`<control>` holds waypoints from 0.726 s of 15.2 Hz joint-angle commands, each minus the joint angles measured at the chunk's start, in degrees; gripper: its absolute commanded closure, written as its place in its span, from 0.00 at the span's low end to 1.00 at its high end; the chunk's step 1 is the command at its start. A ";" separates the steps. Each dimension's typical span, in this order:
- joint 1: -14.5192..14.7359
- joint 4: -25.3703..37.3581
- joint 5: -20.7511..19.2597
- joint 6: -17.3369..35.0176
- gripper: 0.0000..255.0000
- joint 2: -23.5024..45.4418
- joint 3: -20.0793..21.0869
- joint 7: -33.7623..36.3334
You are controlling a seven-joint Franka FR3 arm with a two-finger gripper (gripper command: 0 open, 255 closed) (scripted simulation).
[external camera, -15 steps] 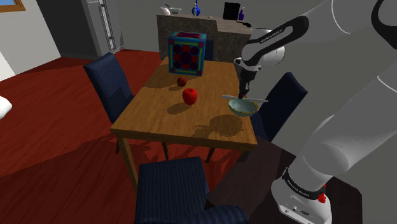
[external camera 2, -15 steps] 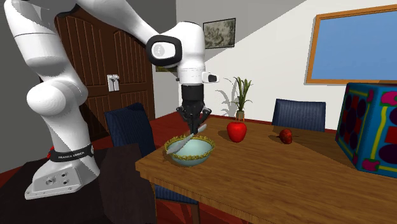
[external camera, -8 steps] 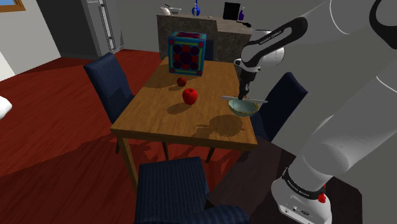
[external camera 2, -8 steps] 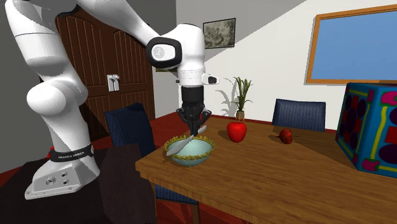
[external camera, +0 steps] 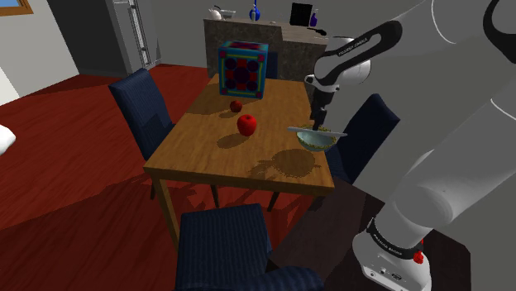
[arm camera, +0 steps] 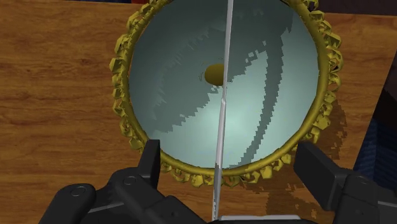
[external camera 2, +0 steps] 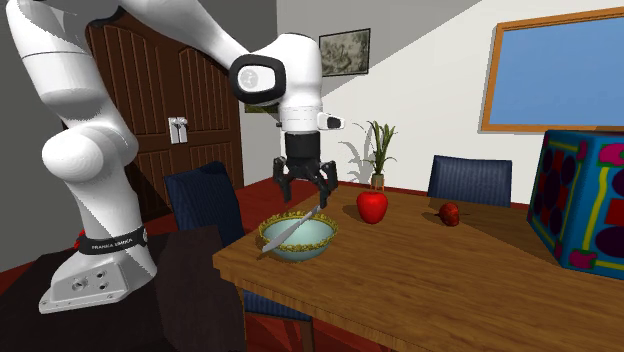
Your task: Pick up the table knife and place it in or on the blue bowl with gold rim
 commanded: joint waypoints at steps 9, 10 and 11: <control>-0.34 3.30 -1.32 -6.90 0.00 -3.76 0.71 1.17; -0.34 3.30 -1.32 -6.90 0.00 -3.76 0.71 1.17; -0.34 3.30 -1.32 -6.90 0.00 -3.76 0.71 1.17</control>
